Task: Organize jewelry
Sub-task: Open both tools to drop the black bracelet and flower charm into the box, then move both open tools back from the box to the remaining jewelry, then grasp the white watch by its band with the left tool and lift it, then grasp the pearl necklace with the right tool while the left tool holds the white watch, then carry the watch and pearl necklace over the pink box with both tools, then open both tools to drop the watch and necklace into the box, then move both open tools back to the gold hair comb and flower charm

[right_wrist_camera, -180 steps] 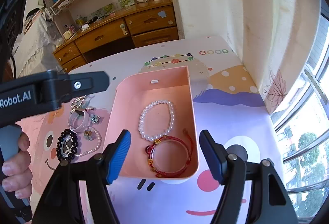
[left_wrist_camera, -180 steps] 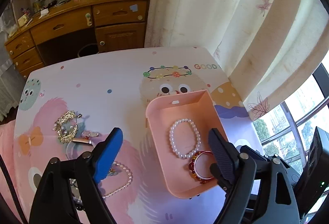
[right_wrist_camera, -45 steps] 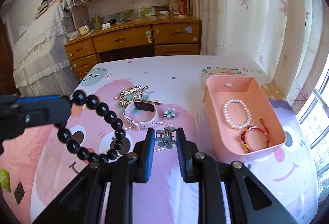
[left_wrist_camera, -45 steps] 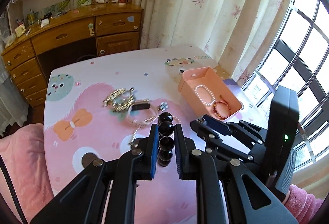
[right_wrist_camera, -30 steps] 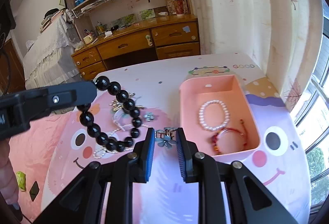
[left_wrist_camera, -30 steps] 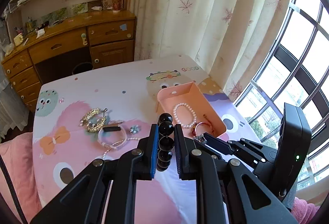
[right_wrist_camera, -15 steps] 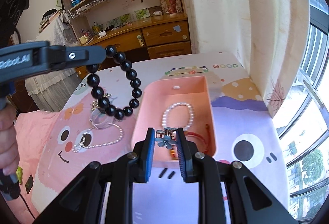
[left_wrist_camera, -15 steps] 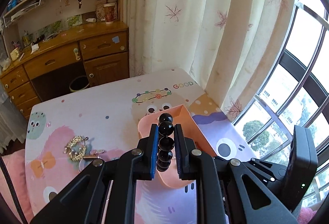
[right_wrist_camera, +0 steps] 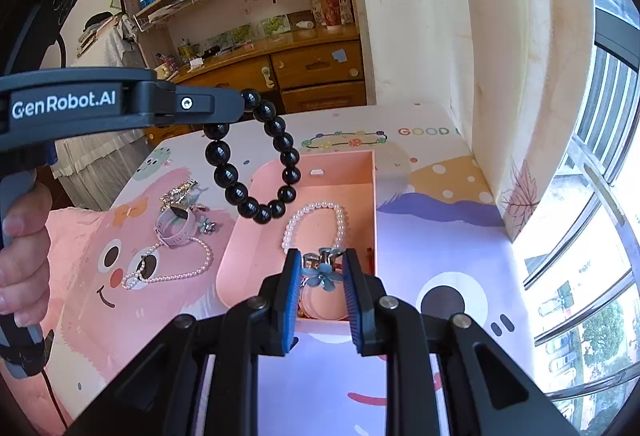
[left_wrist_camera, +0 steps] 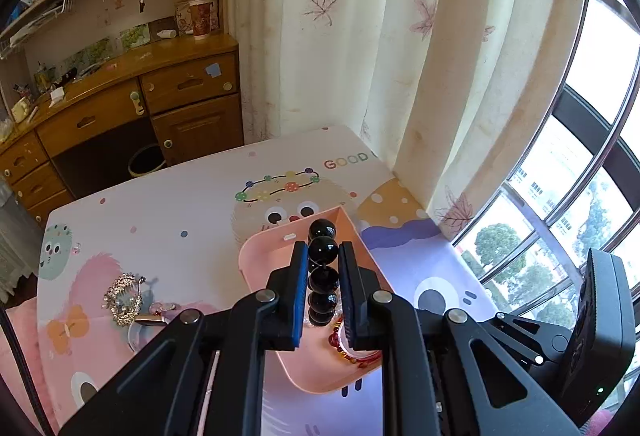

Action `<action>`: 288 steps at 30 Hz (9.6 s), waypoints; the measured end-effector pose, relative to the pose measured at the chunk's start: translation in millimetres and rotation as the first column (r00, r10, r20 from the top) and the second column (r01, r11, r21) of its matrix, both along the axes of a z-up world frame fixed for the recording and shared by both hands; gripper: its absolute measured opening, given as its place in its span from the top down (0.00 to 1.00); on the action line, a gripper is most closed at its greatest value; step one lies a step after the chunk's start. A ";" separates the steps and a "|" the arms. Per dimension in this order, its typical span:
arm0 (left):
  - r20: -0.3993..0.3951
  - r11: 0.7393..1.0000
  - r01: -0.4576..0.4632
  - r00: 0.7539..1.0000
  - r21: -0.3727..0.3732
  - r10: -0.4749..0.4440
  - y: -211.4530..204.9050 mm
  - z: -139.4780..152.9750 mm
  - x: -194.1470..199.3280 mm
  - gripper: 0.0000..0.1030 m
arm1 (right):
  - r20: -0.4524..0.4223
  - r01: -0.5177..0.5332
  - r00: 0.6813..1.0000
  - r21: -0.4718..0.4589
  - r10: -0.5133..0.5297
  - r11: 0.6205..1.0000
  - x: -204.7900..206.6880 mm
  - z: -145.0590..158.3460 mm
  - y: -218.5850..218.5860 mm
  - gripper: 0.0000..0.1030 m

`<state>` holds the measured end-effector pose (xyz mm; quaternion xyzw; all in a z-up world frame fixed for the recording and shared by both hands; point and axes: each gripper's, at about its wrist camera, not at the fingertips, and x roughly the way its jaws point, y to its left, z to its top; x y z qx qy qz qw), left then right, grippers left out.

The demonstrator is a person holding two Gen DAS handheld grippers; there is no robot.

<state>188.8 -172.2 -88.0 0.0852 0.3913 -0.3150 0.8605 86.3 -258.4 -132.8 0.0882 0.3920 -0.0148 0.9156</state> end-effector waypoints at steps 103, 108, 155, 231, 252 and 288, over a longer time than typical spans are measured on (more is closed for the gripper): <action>-0.570 0.933 -0.195 0.748 0.301 0.340 151.9 -132.1 162.8 0.48 | -0.173 -0.283 0.946 -0.025 0.275 0.959 101.1 -83.8 187.8 0.29; -0.572 0.940 -0.219 0.749 0.263 0.334 171.0 -118.6 161.8 0.48 | -0.190 -0.407 0.903 -0.094 0.385 0.908 95.1 -87.8 217.0 0.22; -0.560 0.958 -0.140 0.786 0.250 0.261 302.3 -87.4 135.4 0.47 | -0.208 -0.176 0.967 -0.111 0.150 0.978 75.2 -84.4 285.6 0.92; -0.355 0.992 -0.031 0.935 -0.121 -0.014 60.3 -23.0 56.8 0.46 | 0.097 -0.127 0.987 0.018 0.125 0.992 35.8 114.3 31.7 0.95; -0.339 0.998 -0.027 0.941 -0.059 0.005 30.1 -36.6 43.9 0.19 | 0.009 -0.114 0.993 0.122 0.114 0.986 34.8 83.5 -23.0 0.67; -0.510 0.918 -0.075 0.812 0.390 0.284 189.9 -112.3 60.7 0.12 | -0.270 0.003 0.961 0.204 0.054 0.979 91.9 34.2 66.2 0.43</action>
